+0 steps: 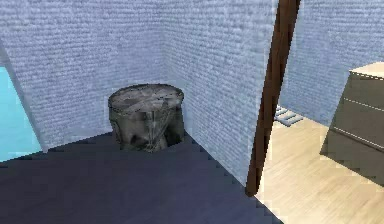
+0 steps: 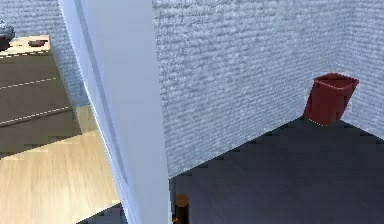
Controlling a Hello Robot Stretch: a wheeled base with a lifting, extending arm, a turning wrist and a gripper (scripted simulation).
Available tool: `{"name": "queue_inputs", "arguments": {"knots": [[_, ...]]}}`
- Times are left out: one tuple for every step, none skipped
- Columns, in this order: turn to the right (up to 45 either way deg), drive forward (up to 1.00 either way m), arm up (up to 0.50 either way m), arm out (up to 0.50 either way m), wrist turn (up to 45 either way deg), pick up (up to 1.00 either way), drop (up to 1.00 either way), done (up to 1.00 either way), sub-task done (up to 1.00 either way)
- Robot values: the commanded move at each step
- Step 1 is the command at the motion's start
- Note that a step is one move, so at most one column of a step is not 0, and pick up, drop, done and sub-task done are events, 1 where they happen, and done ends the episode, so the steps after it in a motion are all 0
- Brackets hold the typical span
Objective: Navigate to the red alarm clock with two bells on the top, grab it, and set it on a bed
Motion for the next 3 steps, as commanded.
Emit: {"name": "queue_inputs", "arguments": {"knots": [[12.0, 0.00, 0.00, 0.00, 0.0, 0.00, 0.00, 0.00, 0.00], [45.0, 0.00, 0.00, 0.00, 0.0, 0.00, 0.00, 0.00, 0.00], [-45.0, 0.00, 0.00, 0.00, 0.0, 0.00, 0.00, 0.00, 0.00]]}}
